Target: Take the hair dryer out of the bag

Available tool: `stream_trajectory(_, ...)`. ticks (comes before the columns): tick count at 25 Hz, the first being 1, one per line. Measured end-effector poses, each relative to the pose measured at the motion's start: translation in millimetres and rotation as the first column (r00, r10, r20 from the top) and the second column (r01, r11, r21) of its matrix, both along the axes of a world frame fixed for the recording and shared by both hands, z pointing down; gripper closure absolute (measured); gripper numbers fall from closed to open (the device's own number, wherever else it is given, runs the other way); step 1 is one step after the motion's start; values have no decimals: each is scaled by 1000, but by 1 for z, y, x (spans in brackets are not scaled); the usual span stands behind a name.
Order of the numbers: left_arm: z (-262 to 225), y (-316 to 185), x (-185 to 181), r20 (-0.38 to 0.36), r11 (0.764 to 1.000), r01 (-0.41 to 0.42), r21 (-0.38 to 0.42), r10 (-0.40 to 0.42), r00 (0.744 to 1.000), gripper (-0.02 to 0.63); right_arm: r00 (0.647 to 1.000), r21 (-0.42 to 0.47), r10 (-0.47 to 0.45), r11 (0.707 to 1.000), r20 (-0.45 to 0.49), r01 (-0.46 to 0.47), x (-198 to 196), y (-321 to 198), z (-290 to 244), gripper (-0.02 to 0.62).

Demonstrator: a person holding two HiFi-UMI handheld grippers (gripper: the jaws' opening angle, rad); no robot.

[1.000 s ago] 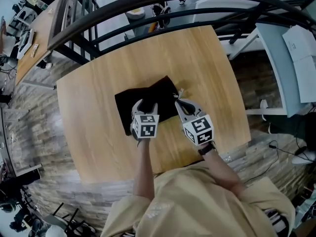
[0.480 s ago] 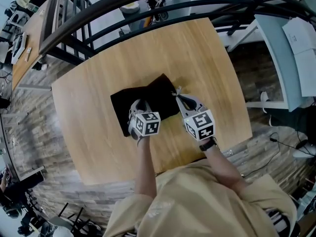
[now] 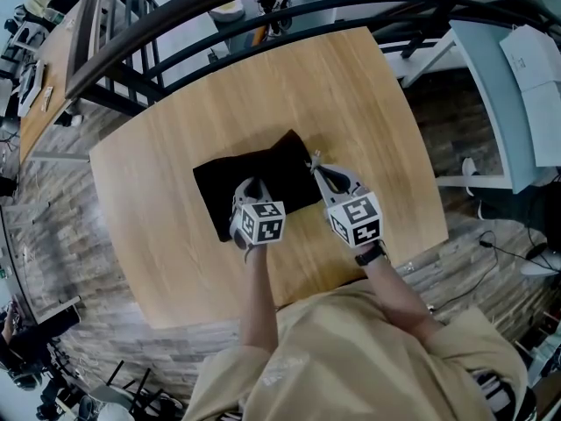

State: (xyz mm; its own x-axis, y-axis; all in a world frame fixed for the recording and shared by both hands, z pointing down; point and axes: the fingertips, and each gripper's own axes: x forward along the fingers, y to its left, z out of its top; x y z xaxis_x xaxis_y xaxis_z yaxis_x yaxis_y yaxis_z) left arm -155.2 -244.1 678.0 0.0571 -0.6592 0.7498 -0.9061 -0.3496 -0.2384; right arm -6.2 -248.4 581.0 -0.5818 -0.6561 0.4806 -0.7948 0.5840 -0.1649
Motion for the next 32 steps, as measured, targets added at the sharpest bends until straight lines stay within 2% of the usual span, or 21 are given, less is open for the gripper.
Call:
stream_trajectory(3, -6, 2, -1, -87, 1000, 25, 19, -23, 996, 597, 1000, 2, 4, 1000, 1, -4, 1, 0, -1, 581)
stream_trajectory(7, -34, 4, -12, -208, 995, 73, 71, -57, 977, 597, 1000, -2, 5, 1000, -3, -5, 4, 0, 3, 581)
stream_trajectory(9, -42, 8, -17, -238, 994, 83, 72, -64, 969, 597, 1000, -5, 18, 1000, -10, -18, 10, -2, 6, 581)
stream_trajectory(13, -46, 13, -28, -238, 995, 83, 63, -65, 969, 597, 998, -5, 55, 998, -29, -55, 24, -11, 9, 581)
stream_trajectory(16, -55, 14, -35, -294, 990, 113, 84, -83, 952, 597, 997, -1, 64, 998, -32, -64, 30, -15, 9, 581)
stream_trajectory(19, -63, 14, -43, -343, 986, 139, 91, -100, 934, 597, 1000, 4, -5, 1000, -26, 5, 28, -18, 10, 581)
stream_trajectory(21, -66, 13, -46, -359, 986, 138, 93, -96, 928, 597, 989, 12, -133, 991, -58, 134, 17, -17, 15, 581)
stream_trajectory(22, -68, 12, -47, -367, 986, 135, 94, -92, 926, 597, 972, 17, -215, 976, -98, 218, 9, -16, 18, 581)
stream_trajectory(24, -70, 10, -48, -384, 987, 131, 97, -84, 919, 597, 899, 26, -378, 919, -220, 392, -10, -14, 26, 581)
stream_trajectory(25, -71, 9, -47, -391, 987, 129, 97, -81, 917, 597, 846, 26, -446, 881, -292, 473, -18, -15, 32, 580)
stream_trajectory(27, -72, 8, -47, -403, 987, 126, 97, -77, 912, 597, 719, -2, -561, 789, -411, 614, -34, -16, 48, 580)
stream_trajectory(30, -75, 7, -46, -420, 986, 133, 99, -80, 904, 597, 521, -102, -698, 640, -491, 761, -51, -13, 79, 580)
stream_trajectory(32, -78, 5, -47, -430, 984, 145, 105, -87, 898, 597, 424, -159, -750, 565, -508, 810, -57, -11, 96, 577)
